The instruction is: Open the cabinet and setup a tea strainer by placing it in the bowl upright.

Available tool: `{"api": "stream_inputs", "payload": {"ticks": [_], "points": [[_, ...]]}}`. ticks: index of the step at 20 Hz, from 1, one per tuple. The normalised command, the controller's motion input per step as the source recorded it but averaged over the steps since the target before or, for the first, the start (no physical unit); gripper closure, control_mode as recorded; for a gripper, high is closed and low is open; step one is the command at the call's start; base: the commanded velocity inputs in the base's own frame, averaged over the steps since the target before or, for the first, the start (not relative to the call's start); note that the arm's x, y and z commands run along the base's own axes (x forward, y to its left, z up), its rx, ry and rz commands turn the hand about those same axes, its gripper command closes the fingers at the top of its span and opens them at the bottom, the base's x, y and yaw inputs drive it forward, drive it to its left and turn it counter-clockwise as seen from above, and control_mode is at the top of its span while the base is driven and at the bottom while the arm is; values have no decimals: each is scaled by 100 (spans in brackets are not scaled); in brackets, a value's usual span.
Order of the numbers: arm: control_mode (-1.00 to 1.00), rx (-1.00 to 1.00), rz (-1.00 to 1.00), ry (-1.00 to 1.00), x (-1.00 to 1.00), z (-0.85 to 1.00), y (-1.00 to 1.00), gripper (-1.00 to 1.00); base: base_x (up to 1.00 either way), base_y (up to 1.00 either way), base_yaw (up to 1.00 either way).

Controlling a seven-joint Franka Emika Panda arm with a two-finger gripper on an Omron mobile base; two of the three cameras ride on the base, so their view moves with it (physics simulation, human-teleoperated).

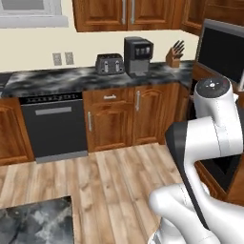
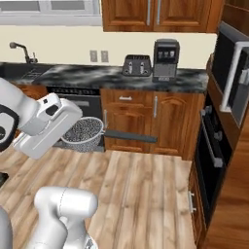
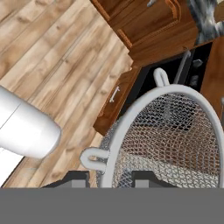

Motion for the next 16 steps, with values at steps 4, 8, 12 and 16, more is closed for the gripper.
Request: {"api": "stream_inputs", "payload": {"ticks": [4,8,12,16], "points": [[100,0,0,0,0,0,0,100,100,34,0],[100,0,0,0,0,0,0,100,100,62,1],[100,0,0,0,0,0,0,100,100,59,9],[100,0,0,0,0,0,0,100,100,48,15]]}}
